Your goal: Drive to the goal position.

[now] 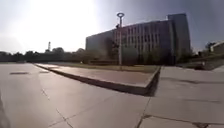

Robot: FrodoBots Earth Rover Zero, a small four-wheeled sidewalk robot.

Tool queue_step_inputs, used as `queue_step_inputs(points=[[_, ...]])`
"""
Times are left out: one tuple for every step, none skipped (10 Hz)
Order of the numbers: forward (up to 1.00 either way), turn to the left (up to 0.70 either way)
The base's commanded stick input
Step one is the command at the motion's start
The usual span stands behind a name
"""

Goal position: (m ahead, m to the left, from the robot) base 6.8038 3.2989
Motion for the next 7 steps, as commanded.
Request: queue_step_inputs(points=[[0.70,0.00],[0.70,0.00],[0.70,0.00],[0.70,0.00],[0.70,0.00],[0.70,0.00],[0.70,0.00]])
